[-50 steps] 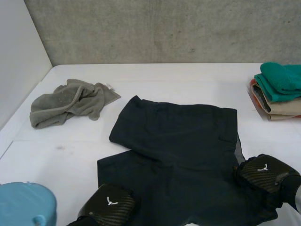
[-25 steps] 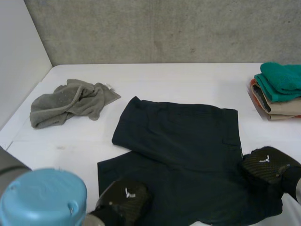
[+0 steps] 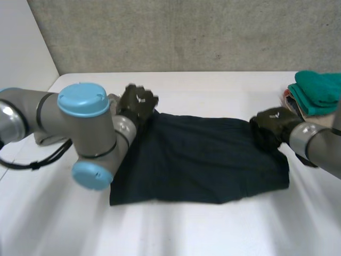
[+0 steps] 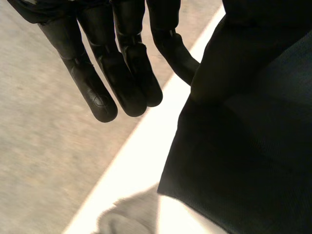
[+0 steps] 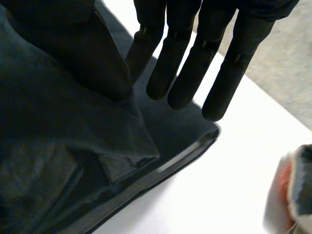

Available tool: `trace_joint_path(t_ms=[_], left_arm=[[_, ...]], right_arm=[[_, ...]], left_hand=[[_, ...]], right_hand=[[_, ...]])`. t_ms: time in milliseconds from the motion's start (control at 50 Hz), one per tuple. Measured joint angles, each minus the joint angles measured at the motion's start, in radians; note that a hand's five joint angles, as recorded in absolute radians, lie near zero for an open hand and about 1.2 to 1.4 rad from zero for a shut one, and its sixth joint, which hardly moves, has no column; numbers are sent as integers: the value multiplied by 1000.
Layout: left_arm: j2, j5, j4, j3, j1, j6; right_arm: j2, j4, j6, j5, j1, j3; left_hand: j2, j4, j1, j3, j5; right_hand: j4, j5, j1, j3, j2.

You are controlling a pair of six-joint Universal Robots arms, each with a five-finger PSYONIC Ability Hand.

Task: Fold the laundry.

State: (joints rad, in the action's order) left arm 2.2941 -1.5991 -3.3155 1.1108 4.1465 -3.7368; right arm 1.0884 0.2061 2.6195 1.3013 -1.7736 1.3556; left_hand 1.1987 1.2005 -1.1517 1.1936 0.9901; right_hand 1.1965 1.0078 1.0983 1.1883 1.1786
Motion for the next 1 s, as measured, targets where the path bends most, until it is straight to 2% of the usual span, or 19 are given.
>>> trace_joint_path(t_ms=[200, 360, 380, 400, 420, 440, 460, 480, 500, 520, 540, 680, 740, 840, 920, 1000], left_arm=[[272, 70, -139, -366, 46, -25], [432, 140, -252, -505, 46, -22], [444, 144, -273, -511, 46, -21], [458, 147, -300, -515, 46, -21], [464, 149, -314, -517, 46, -20], [472, 150, -334, -518, 46, -19], [481, 150, -363, -517, 46, -18], [484, 150, -379, -516, 45, -16], [485, 149, -396, -512, 44, -14], [485, 148, -408, -508, 43, -12], [480, 146, -420, -498, 42, -8], [355, 143, -448, -373, 35, 37], [217, 144, -449, -238, 34, 77], [-14, 145, -443, 27, 29, 150], [-138, 144, -436, 204, 23, 198], [-214, 145, -432, 339, 13, 231]], right_arm=[[-247, -236, 29, 156, -60, -292], [-396, -454, 21, 232, -81, -428], [-413, -468, 19, 235, -82, -441], [-438, -481, 18, 239, -84, -460], [-443, -484, 17, 240, -84, -465], [-463, -490, 16, 242, -86, -479], [-487, -494, 14, 245, -89, -498], [-497, -494, 13, 247, -91, -506], [-507, -493, 12, 251, -92, -514], [-511, -491, 12, 255, -94, -518], [-510, -488, 12, 260, -96, -522], [-380, -466, 22, 283, -102, -450], [-241, -434, 25, 269, -99, -339], [-29, -285, 32, 202, -91, -124], [40, -160, 49, 156, -86, 15], [57, -120, 70, 127, -78, 132]], left_hand=[[0, 0, 0, 0, 0], [0, 0, 0, 0, 13], [0, 0, 0, 0, 13], [-4, -5, 4, -5, 9], [-4, -5, 4, -5, 9], [-140, -127, 106, -137, -98], [-344, -327, 328, -318, -292], [-510, -494, 514, -481, -457], [-673, -678, 720, -661, -643], [-775, -762, 804, -743, -726], [-946, -946, 953, -935, -899], [-992, -997, 963, -981, -941], [-992, -997, 963, -981, -941], [-992, -997, 963, -981, -941], [-992, -997, 963, -981, -941], [-992, -997, 963, -981, -941]], right_hand=[[0, 0, 0, 0, 0], [-5, 4, -1, -3, -2], [-90, -78, -67, -103, -98], [-259, -250, -229, -275, -276], [-318, -311, -291, -334, -337], [-517, -519, -475, -514, -525], [-733, -727, -690, -729, -748], [-860, -863, -807, -853, -867], [-932, -926, -851, -924, -933], [-963, -951, -865, -958, -958], [-978, -961, -865, -972, -966], [-982, -961, -864, -974, -966], [-982, -961, -864, -974, -966], [-980, -960, -864, -972, -965], [-950, -929, -860, -942, -935], [-900, -878, -820, -891, -881]])
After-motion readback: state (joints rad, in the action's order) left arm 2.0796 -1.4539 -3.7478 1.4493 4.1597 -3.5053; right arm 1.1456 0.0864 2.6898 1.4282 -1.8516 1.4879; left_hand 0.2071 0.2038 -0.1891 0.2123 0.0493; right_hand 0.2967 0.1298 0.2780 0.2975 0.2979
